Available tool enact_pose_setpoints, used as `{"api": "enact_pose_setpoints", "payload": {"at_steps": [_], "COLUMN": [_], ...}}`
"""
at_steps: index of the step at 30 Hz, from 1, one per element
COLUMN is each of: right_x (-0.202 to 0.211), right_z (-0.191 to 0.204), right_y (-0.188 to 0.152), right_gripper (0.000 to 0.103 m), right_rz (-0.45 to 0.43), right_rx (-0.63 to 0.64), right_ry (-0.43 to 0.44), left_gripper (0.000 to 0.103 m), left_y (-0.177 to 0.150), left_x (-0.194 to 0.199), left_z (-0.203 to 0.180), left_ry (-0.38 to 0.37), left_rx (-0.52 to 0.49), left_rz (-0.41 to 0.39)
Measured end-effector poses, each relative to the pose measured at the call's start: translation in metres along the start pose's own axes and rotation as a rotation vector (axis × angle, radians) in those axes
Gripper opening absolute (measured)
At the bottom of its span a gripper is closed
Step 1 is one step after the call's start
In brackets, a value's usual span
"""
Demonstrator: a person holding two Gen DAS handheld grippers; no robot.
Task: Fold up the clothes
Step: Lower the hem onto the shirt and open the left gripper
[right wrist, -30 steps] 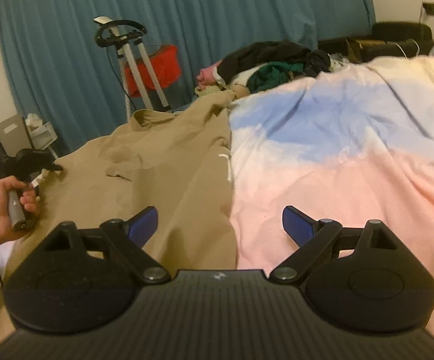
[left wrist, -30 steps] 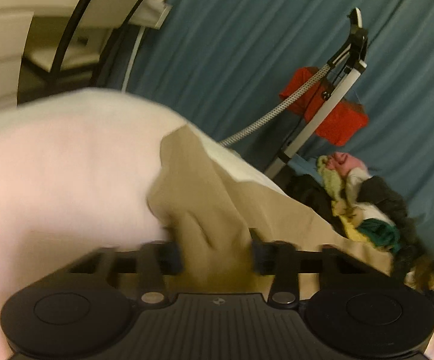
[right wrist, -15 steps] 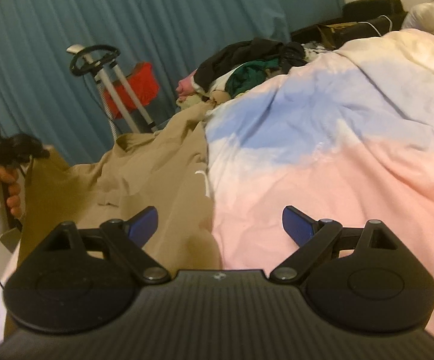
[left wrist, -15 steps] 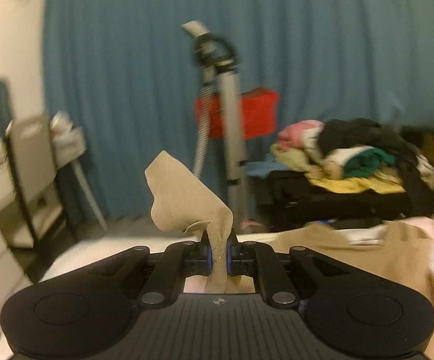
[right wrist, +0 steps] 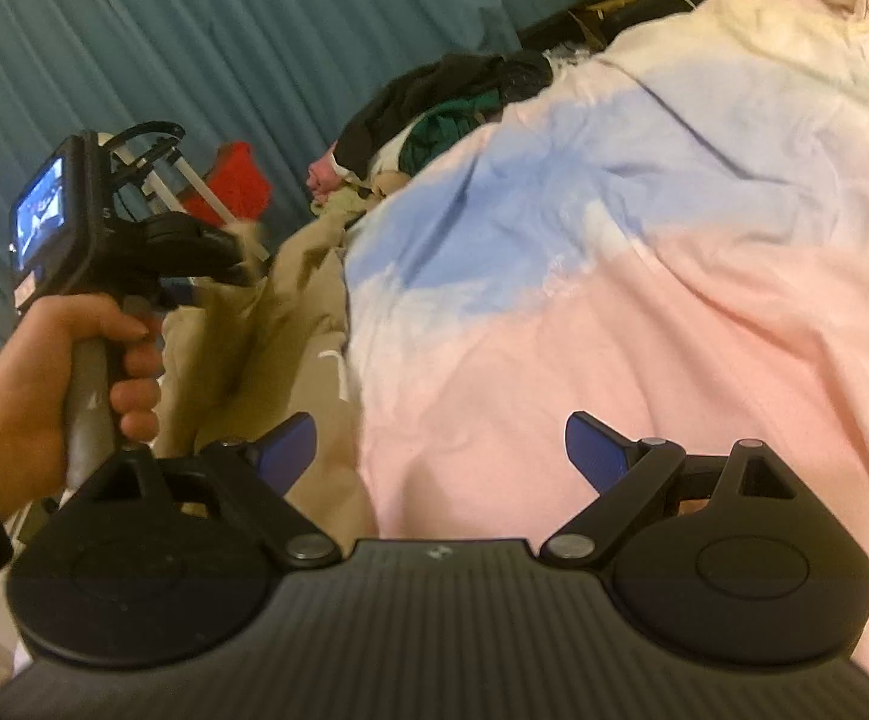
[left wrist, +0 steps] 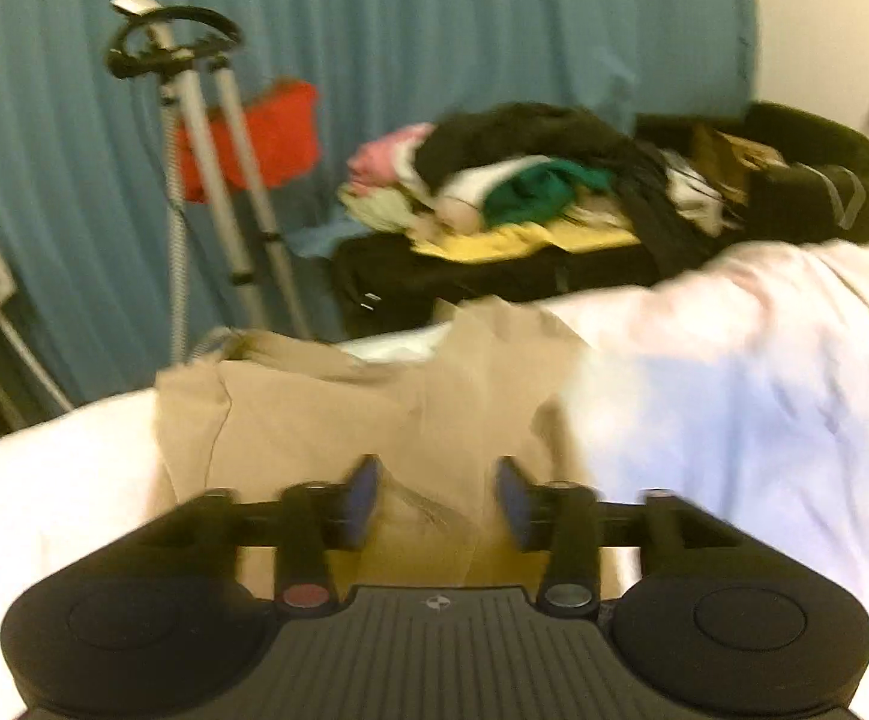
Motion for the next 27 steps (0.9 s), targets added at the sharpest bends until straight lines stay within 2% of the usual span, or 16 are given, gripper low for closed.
{"api": "enact_pose_setpoints", "payload": {"at_steps": [4,9,11,15,18,20,21,22,24,27], "right_x": [-0.002,0.004,0.008,0.018,0.031,0.044,0.050,0.056,0.066,0.080], "right_z": [-0.005,0.003,0.009,0.019,0.023,0.026,0.026,0.027,0.029,0.033], "right_y": [0.003,0.006,0.006,0.005,0.004,0.002,0.001,-0.002,-0.006,-0.012], "right_gripper": [0.091,0.091,0.091,0.091,0.091,0.091,0.091,0.091,0.091,0.091], "right_rz": [-0.009,-0.027,-0.038,-0.044,-0.040,-0.045,-0.045,-0.041,-0.033,-0.024], "right_rx": [-0.022,0.003,0.031,0.075,0.085,0.091,0.093,0.095,0.100,0.111], "right_ry": [0.010,0.026,0.030,0.030,0.030,0.024,0.017,0.007,-0.012,-0.029], "left_gripper": [0.066,0.068,0.069,0.069,0.066,0.065,0.059,0.049,0.046,0.044], "left_y": [-0.022,-0.069,-0.098,-0.158,-0.207,-0.229,-0.238,-0.240,-0.244,-0.247], "left_x": [0.030,0.111,0.147,0.190,0.202,0.203,0.203,0.203,0.202,0.200], "left_z": [0.021,0.113,0.155,0.233,0.279,0.294,0.301,0.303,0.307,0.284], "left_ry": [-0.030,-0.103,-0.116,-0.147,-0.209,-0.257,-0.277,-0.288,-0.310,-0.333], "left_rx": [-0.051,0.081,0.138,0.288,0.409,0.468,0.491,0.496,0.500,0.330], "left_rz": [0.022,0.114,0.159,0.289,0.448,0.523,0.557,0.558,0.561,0.634]}}
Point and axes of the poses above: each gripper's, at about its wrist camera, not at the fingertips, and x roughly against the way its jaws point, z to its left, y to its top, the point moved 4 cm from there along -x, roughly the way its jaws point, and after that the axes turned 6 degrees about x, right-handed, at the moved point
